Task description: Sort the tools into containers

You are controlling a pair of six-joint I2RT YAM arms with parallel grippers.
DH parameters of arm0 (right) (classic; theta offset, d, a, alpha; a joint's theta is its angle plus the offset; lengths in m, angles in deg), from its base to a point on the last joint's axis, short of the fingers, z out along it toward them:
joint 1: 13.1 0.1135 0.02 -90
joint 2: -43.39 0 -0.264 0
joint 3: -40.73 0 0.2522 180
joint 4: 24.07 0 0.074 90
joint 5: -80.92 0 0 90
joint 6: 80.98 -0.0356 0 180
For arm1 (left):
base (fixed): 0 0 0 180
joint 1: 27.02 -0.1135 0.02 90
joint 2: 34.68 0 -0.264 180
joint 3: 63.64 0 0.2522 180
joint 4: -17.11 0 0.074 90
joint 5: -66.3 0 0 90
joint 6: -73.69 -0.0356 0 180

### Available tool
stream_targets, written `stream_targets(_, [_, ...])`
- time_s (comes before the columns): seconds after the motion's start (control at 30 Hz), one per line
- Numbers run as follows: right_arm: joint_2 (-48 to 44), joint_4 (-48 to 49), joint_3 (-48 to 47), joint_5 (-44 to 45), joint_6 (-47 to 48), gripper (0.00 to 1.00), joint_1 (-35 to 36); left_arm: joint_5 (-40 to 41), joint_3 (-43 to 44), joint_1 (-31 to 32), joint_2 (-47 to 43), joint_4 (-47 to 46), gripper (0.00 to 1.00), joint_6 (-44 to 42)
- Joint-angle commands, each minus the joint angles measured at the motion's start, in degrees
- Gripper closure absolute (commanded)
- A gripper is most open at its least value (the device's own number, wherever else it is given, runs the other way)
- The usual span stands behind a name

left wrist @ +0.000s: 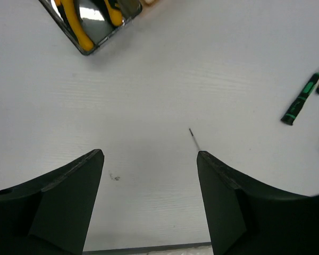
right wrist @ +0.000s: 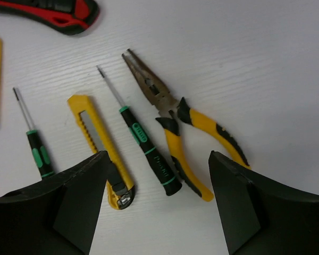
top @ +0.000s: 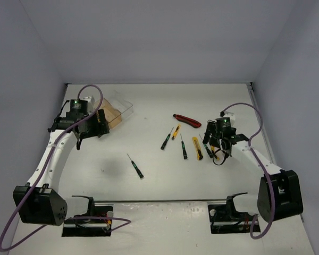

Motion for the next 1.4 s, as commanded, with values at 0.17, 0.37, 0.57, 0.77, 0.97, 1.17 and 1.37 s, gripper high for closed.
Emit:
stream_targets(0.17, [16.9, 2.0, -15.6, -0.8, 8.1, 0.43, -4.0, -3.5, -6.0, 0.5, -4.5, -3.2, 0.32, -3.3])
stream_targets(0.37, [23.8, 1.4, -18.3, -4.0, 13.1, 0.42, -6.7, -3.8, -6.7, 1.1, -5.9, -3.3, 0.32, -3.2])
stream_targets(0.57, [25.1, 1.4, -16.4, -5.8, 14.7, 0.4, -6.7, -4.0, -6.9, 1.6, -6.3, -3.2, 0.32, -3.0])
stream_targets(0.77, [25.0, 1.2, -15.0, -8.5, 13.9, 0.39, -6.7, -4.1, -7.1, 1.9, -6.8, -3.2, 0.32, -3.1])
stream_targets(0.97, [24.8, 1.1, -13.4, -8.7, 12.9, 0.42, -6.1, -3.6, -7.3, 2.4, -6.7, -3.2, 0.32, -3.3])
stream_targets(1.17, [26.0, 0.5, -11.7, -2.5, 8.4, 0.67, -5.0, -3.4, -7.5, 2.5, -6.5, -3.2, 0.32, -3.2])
stream_targets(1.37, [26.8, -0.2, -13.4, 1.3, 6.2, 1.0, -5.0, -4.1, -7.4, 2.9, -6.1, -3.6, 0.32, -3.3])
